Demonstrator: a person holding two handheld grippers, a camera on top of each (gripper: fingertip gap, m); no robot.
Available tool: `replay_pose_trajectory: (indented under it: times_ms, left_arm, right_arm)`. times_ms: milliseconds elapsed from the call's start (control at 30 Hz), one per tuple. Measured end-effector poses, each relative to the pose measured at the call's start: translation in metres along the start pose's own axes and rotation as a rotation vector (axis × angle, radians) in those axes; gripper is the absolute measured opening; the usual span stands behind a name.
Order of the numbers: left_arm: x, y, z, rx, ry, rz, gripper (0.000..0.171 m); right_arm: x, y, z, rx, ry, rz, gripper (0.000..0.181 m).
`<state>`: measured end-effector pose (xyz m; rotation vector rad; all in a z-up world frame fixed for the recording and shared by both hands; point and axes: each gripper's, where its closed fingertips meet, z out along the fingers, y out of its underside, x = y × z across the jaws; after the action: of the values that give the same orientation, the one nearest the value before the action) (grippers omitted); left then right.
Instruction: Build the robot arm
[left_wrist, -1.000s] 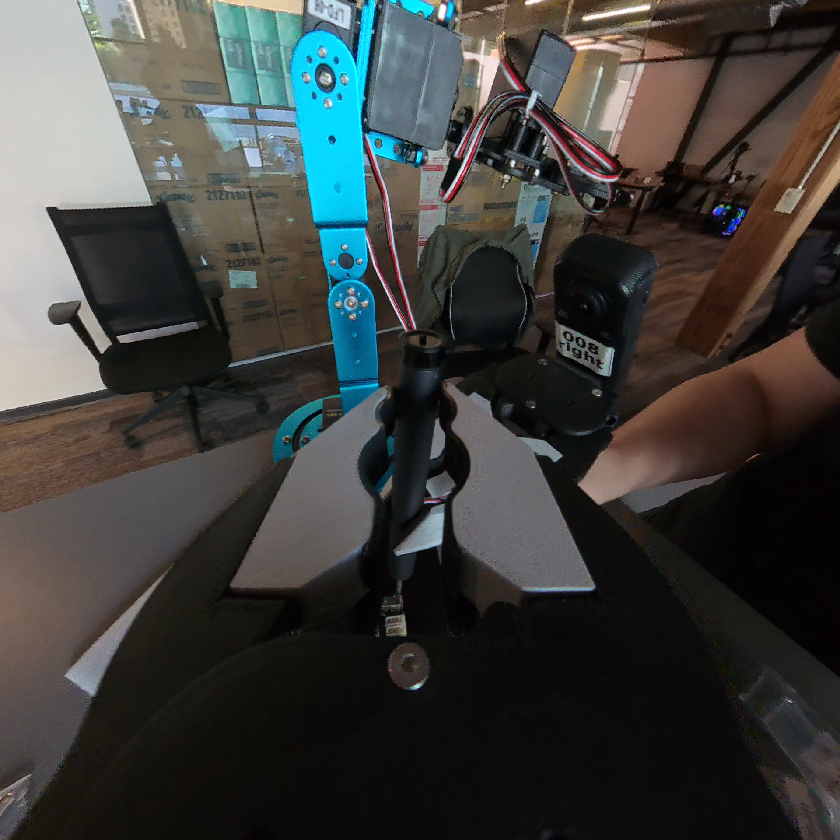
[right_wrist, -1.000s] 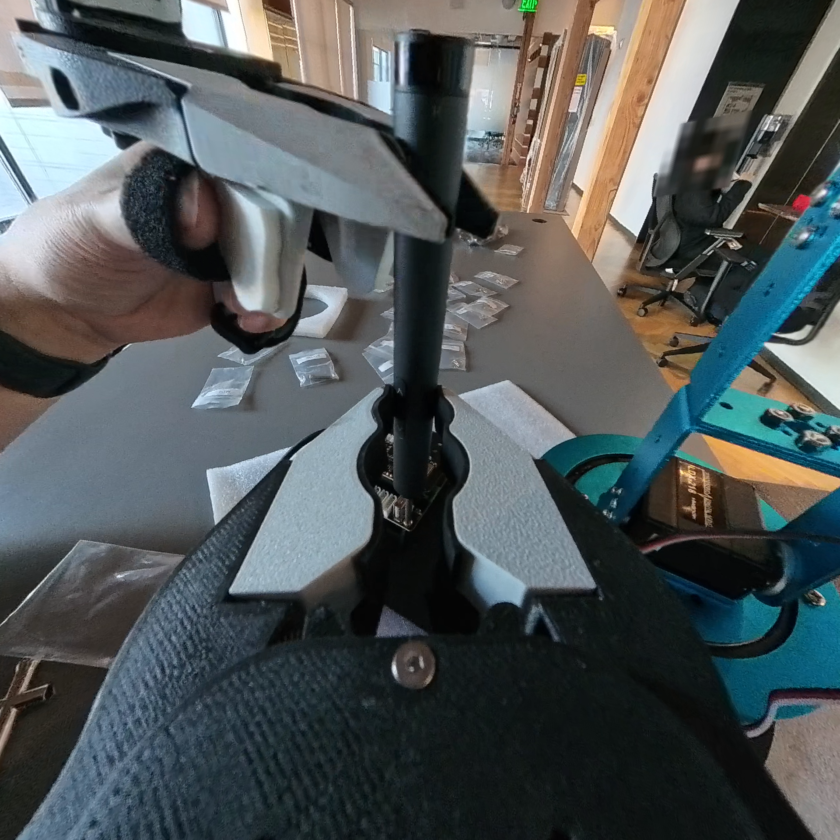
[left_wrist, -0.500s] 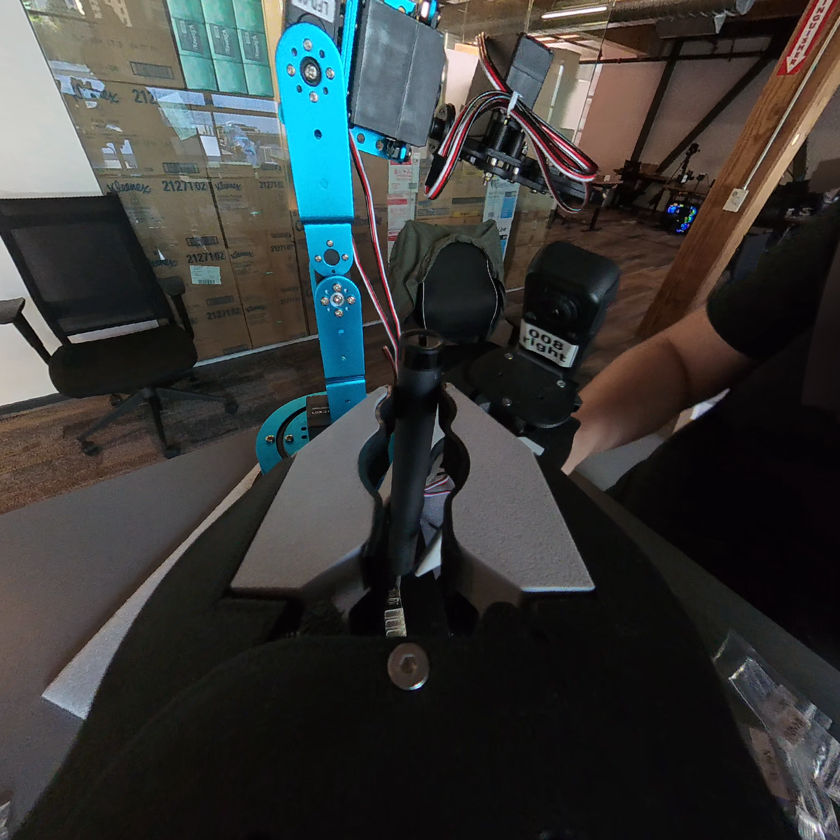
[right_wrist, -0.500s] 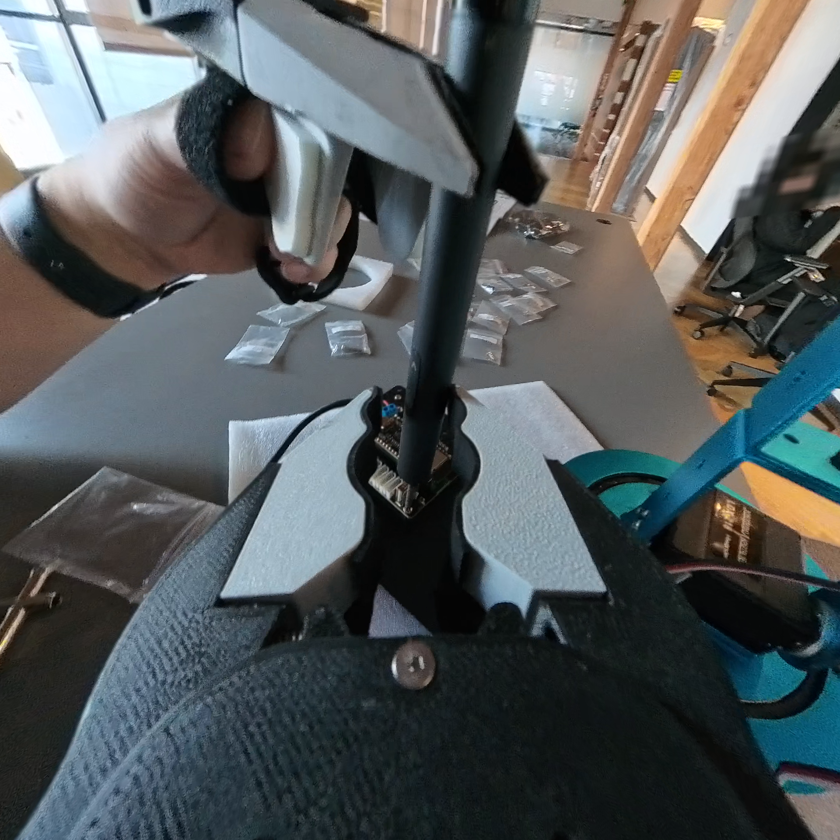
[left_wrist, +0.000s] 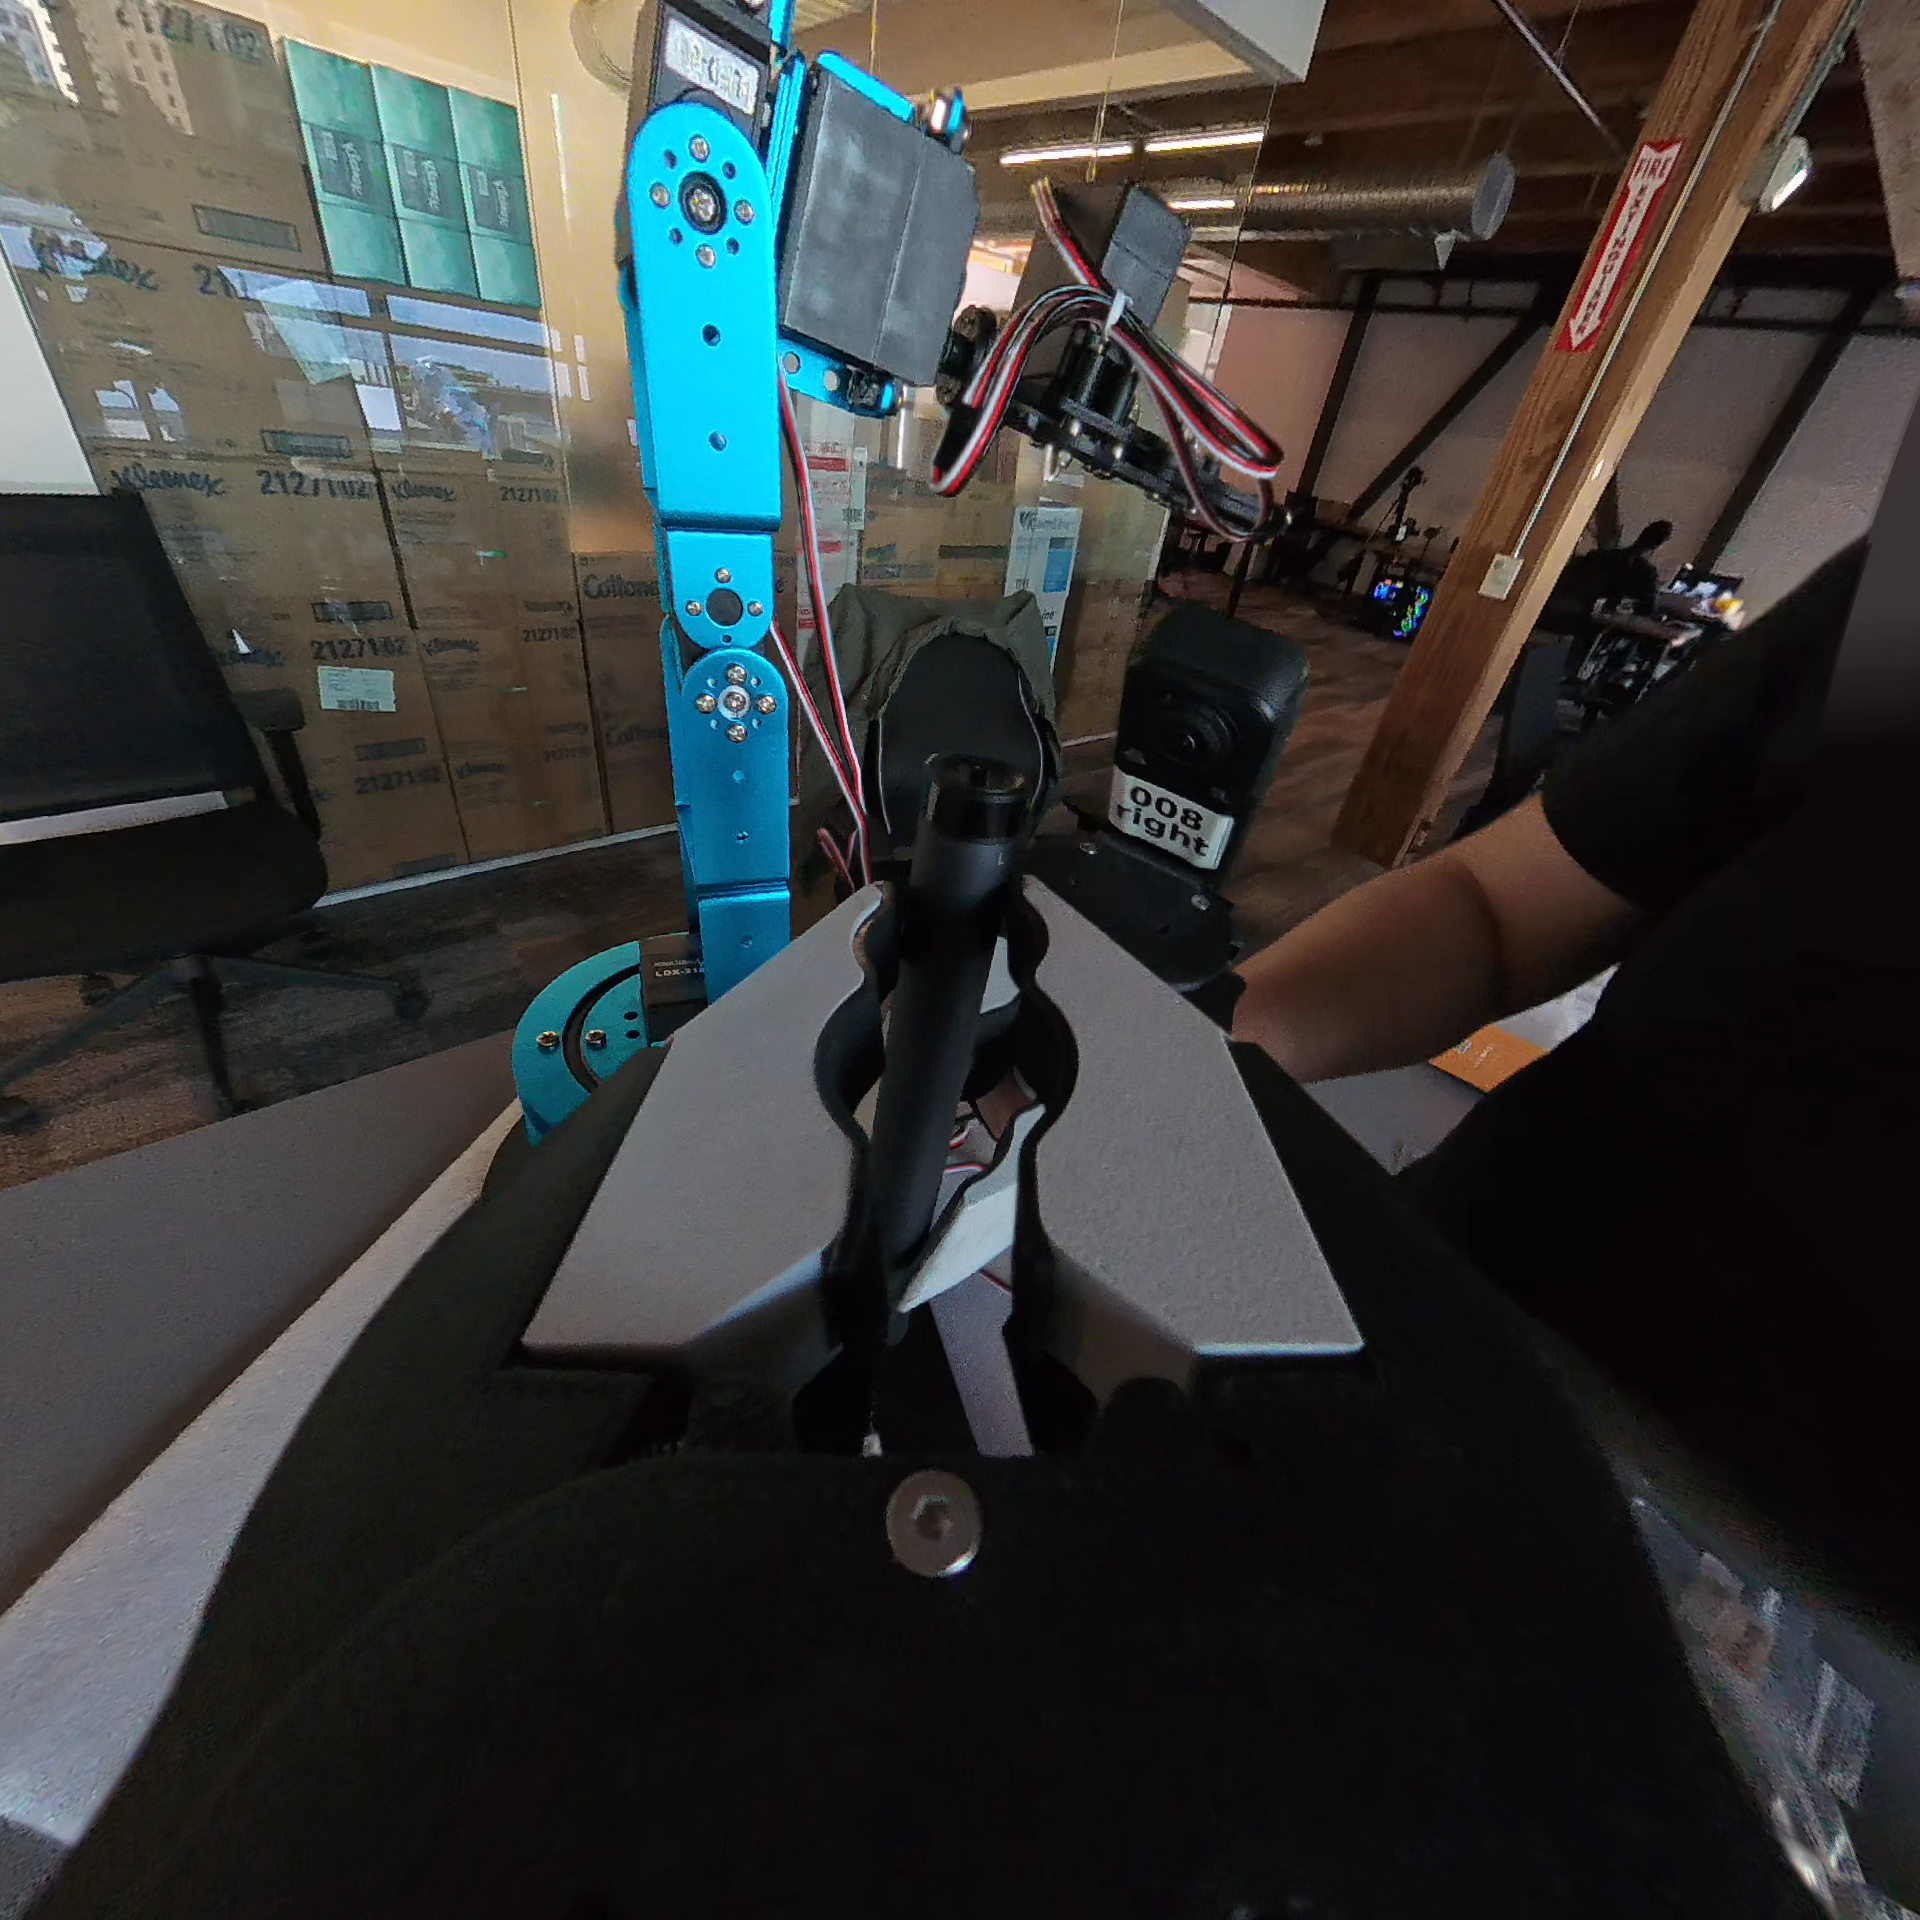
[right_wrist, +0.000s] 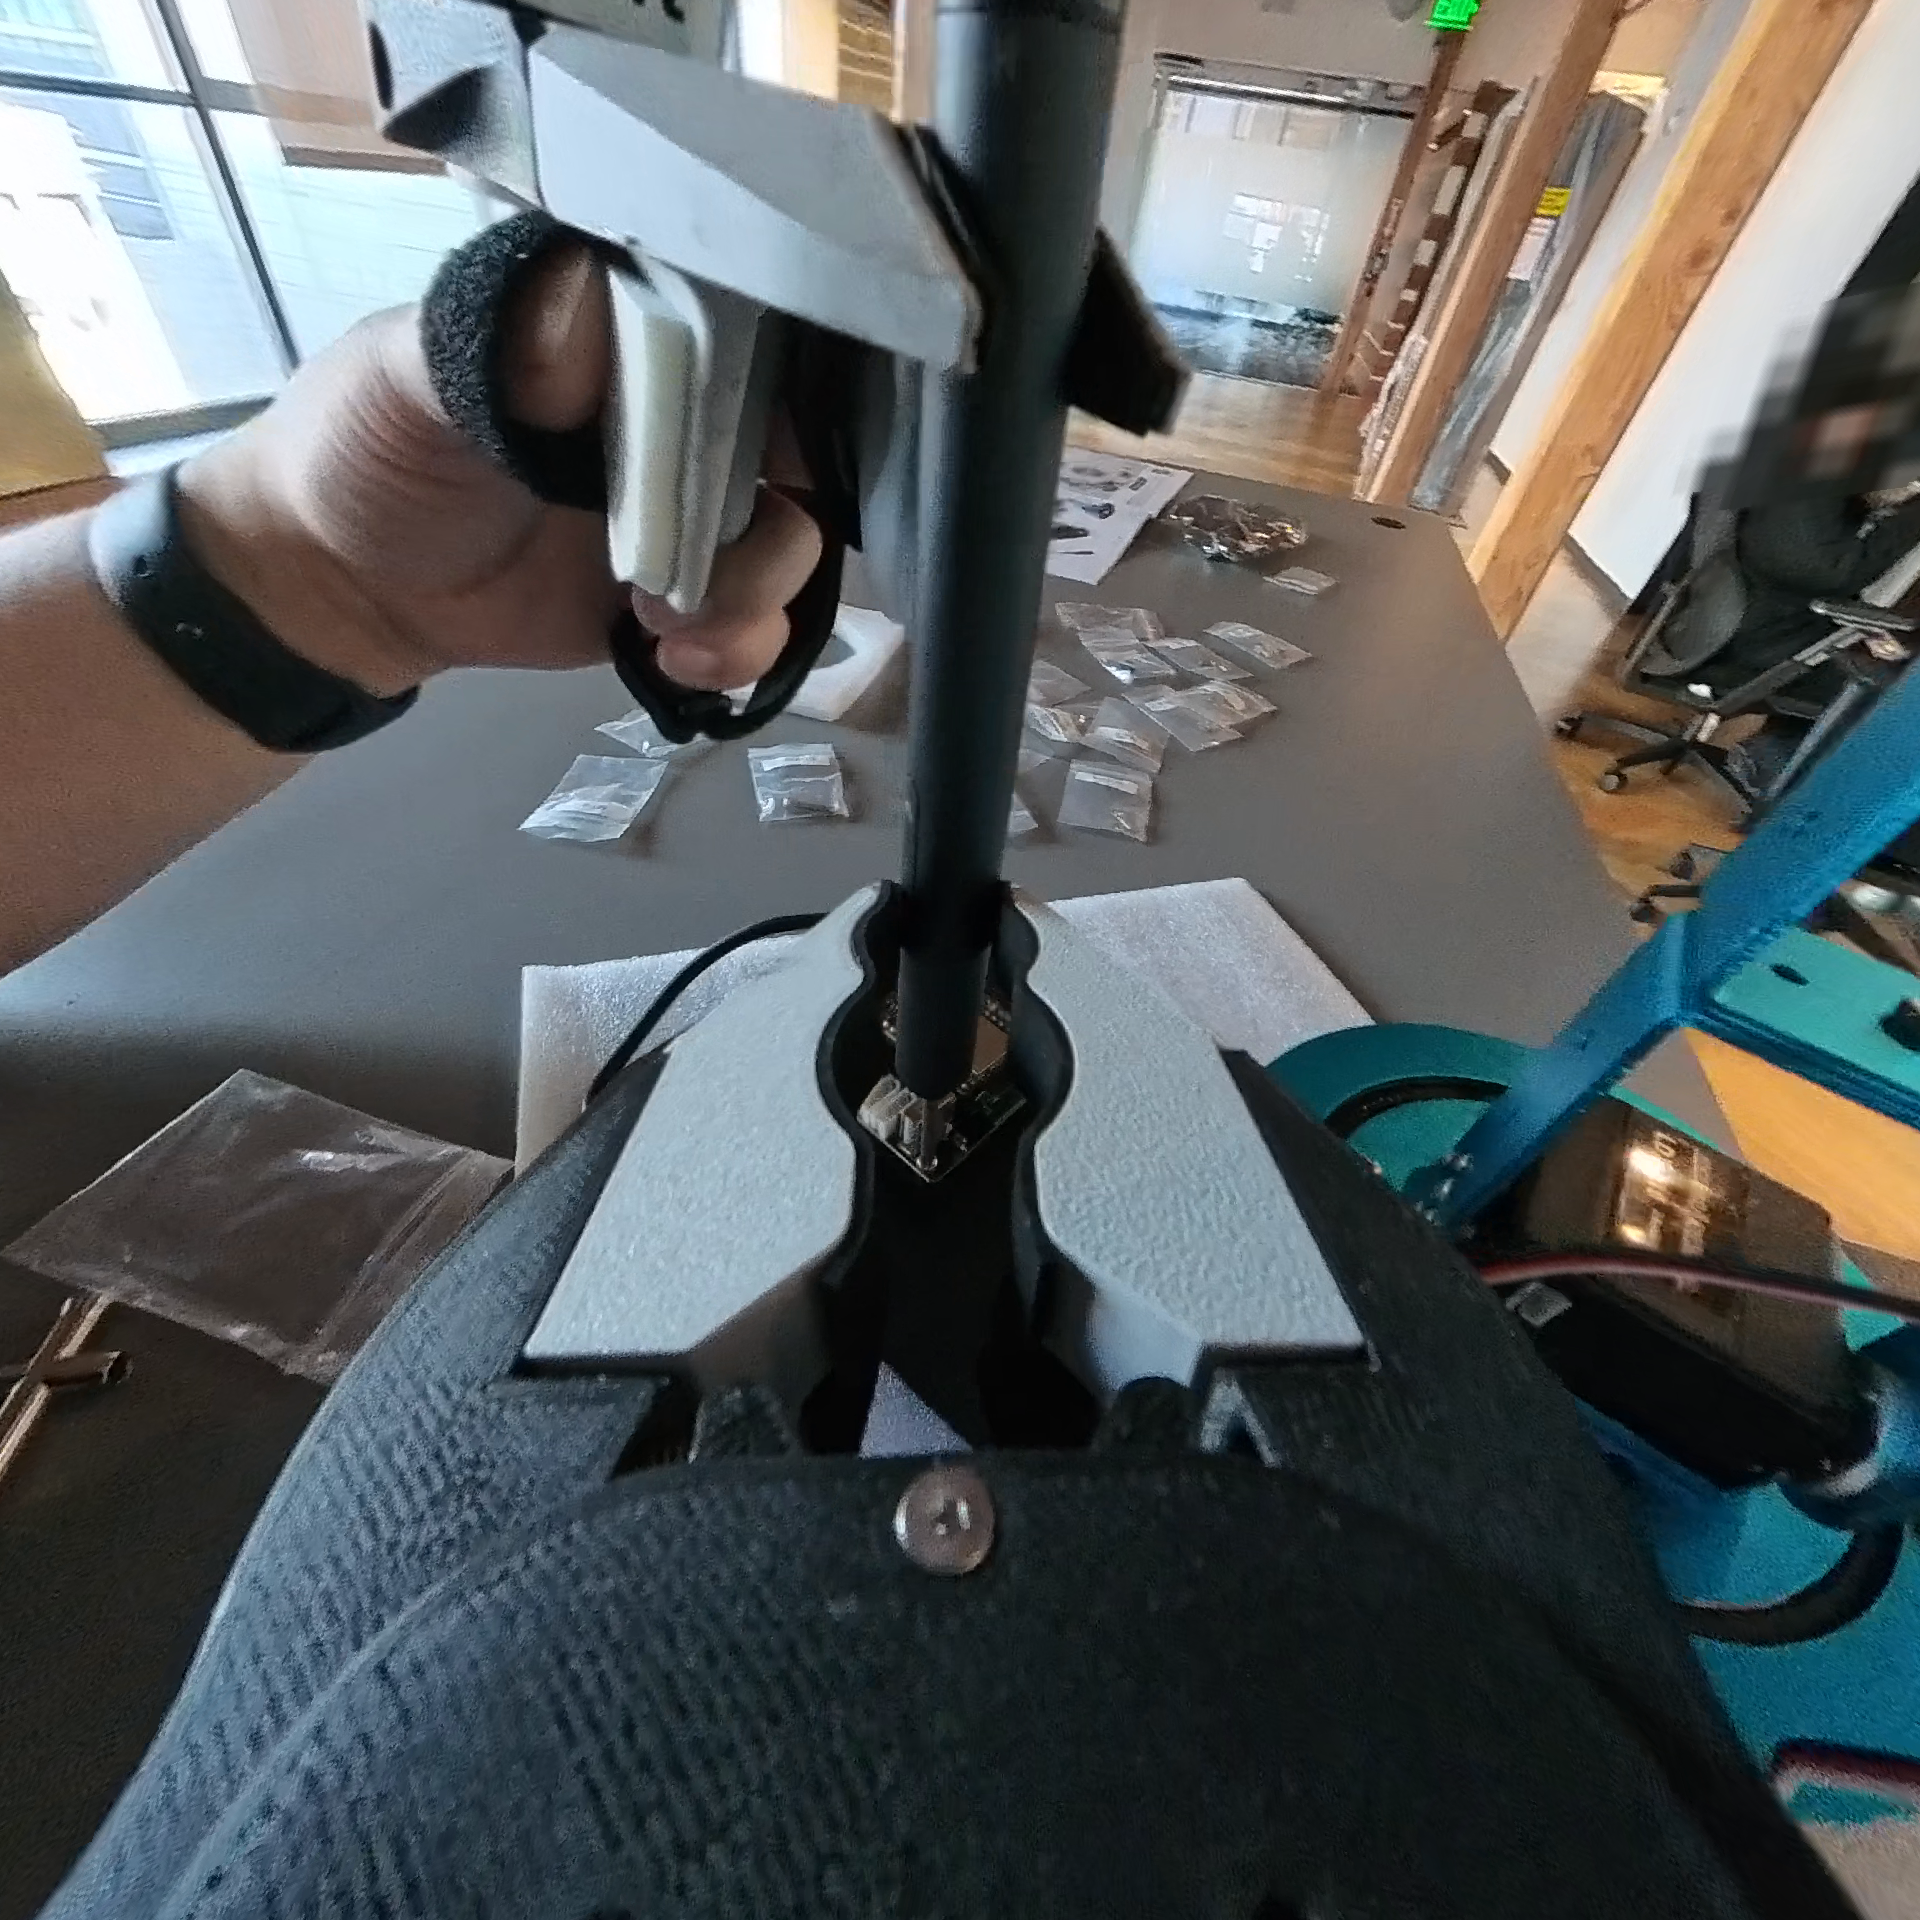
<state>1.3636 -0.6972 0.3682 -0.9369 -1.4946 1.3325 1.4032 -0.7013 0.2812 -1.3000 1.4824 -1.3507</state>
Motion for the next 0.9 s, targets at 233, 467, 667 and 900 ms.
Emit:
replay_pose_trajectory:
  times_ms: [233, 467, 667, 900]
  left_arm:
    - [-0.007, 0.011, 0.013, -0.106, -0.105, 0.048, 0.024]
    - [-0.012, 0.011, 0.016, -0.081, -0.101, -0.013, 0.014]
    - [-0.013, 0.011, 0.018, -0.082, -0.116, 0.009, 0.013]
    - [-0.01, 0.011, 0.017, -0.074, -0.079, 0.0, 0.013]
  right_arm:
    - [0.003, 0.002, 0.0, -0.053, 0.123, 0.018, 0.017]
    - [0.005, 0.002, -0.001, -0.068, 0.101, 0.06, 0.017]
    - [0.003, 0.005, -0.002, -0.074, 0.042, 0.051, 0.017]
    - [0.002, 0.006, -0.004, -0.077, 0.017, 0.022, 0.017]
